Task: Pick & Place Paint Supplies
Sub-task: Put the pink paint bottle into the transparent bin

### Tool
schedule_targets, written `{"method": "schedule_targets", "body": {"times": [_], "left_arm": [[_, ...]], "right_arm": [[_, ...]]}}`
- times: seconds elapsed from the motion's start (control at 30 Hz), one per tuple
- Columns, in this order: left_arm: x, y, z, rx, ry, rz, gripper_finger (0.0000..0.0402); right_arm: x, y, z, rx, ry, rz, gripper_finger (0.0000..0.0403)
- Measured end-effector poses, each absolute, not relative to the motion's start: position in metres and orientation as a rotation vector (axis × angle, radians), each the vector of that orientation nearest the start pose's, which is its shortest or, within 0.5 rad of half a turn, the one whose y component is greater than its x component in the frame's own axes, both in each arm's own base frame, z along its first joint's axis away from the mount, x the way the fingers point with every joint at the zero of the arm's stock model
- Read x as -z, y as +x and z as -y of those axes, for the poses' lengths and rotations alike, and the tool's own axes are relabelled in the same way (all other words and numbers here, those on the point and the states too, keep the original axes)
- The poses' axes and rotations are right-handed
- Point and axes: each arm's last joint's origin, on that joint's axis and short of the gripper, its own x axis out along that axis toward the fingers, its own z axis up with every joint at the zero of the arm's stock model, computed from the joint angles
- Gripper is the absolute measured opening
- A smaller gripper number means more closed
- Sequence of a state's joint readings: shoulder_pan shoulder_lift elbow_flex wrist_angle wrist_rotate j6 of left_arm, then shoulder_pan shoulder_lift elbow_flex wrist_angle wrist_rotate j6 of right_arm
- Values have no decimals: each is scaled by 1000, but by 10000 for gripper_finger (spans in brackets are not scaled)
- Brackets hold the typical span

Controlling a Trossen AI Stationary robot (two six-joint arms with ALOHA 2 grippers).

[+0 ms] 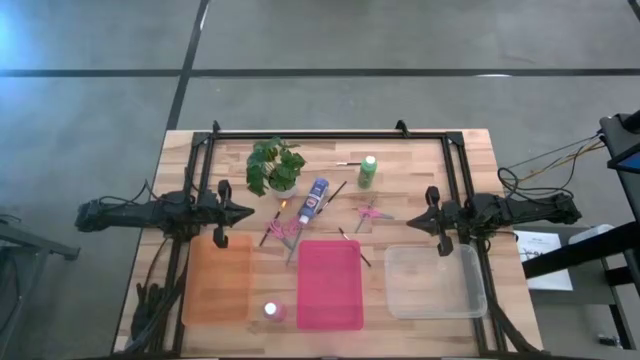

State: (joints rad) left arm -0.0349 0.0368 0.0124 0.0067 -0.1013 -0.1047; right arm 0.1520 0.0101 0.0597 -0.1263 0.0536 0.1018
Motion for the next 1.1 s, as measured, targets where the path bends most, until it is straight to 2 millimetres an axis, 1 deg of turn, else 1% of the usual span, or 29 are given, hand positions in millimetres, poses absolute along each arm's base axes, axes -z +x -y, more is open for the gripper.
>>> {"method": "schedule_targets", "body": {"times": [0.03,0.13,0.2,0.27,0.37,0.43,0.57,0.73,0.9,1.1], "left_arm": [[-165,99,1,-67,-103,-14,4],[-165,99,1,-67,-103,-14,4],[-165,99,1,-67,-103,-15,4],[-165,99,1,-67,-103,-15,4],[-166,99,1,-67,-103,-14,4],[-165,99,1,-67,-103,-14,4],[-165,99,1,-67,-103,-15,4],[-165,99,1,-67,-103,-15,4],[-165,99,1,-67,-103,-15,4],[-165,99,1,-67,-103,-15,4]], "right_arm": [[-171,93,-13,-95,77,-77,9],[-174,93,-13,-99,-44,-45,9],[-176,94,-13,-99,-79,-23,9],[-176,93,-13,-99,-27,-20,9],[-176,94,-13,-98,112,-28,9],[-177,94,-13,-95,156,-22,9],[-177,93,-13,-103,152,-18,9],[-178,94,-13,-102,89,-4,9],[-185,93,-13,-100,33,72,9],[-193,93,-13,-102,45,153,9]]}}
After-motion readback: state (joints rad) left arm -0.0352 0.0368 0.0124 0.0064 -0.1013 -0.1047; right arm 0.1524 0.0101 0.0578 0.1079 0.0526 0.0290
